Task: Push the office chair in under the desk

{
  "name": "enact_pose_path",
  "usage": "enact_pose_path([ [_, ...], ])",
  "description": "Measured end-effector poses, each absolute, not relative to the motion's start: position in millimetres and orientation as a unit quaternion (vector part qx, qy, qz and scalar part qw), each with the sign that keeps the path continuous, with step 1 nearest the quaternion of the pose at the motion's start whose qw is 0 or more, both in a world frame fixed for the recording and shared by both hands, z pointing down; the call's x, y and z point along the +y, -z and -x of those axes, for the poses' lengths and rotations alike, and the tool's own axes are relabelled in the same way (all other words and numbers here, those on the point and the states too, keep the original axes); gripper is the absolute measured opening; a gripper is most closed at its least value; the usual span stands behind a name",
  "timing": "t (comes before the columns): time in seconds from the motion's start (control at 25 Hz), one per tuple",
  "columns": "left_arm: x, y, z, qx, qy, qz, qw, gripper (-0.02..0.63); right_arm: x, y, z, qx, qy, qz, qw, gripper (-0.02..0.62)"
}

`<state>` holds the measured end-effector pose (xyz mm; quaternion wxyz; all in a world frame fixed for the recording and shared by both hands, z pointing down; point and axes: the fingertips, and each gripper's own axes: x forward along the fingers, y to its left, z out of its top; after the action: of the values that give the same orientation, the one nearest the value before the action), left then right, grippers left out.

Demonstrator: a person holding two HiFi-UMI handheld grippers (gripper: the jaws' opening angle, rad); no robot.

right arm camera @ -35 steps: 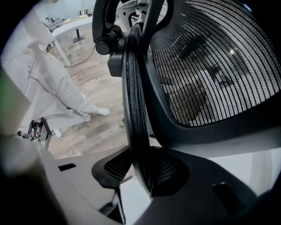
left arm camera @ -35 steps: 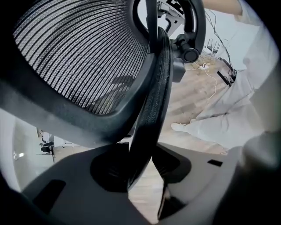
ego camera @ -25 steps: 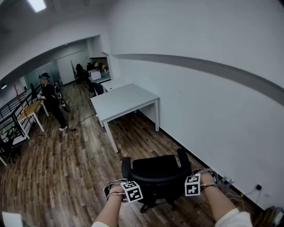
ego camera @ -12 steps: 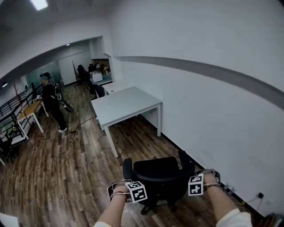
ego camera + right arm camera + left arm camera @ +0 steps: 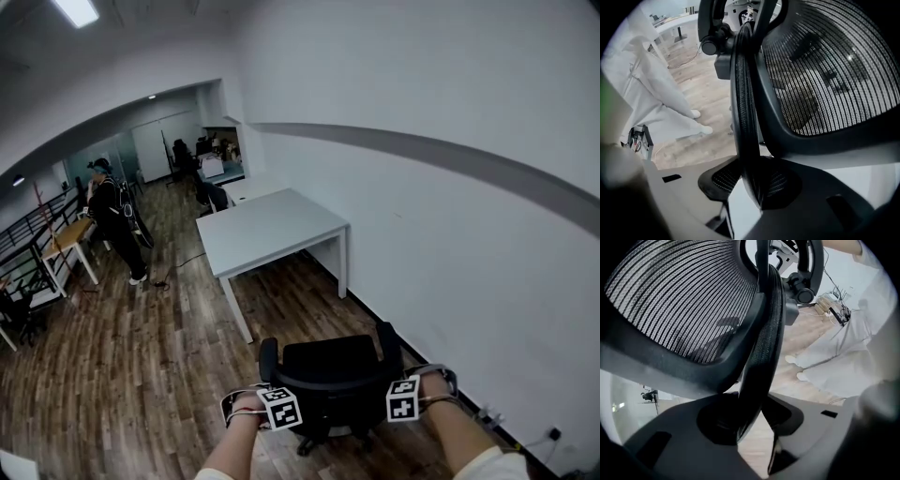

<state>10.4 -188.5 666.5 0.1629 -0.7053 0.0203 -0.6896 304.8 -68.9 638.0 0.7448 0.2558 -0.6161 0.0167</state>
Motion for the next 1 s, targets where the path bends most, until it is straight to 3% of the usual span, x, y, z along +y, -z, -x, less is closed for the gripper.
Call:
enact_pose_path([
  [1.0,-291.0,-664.4,-75.4,0.066,0.696,0.703,0.132,0.16,-196.7,-634.0,-381.7,-0.621,0.031,-0.223,0.75,0.137],
])
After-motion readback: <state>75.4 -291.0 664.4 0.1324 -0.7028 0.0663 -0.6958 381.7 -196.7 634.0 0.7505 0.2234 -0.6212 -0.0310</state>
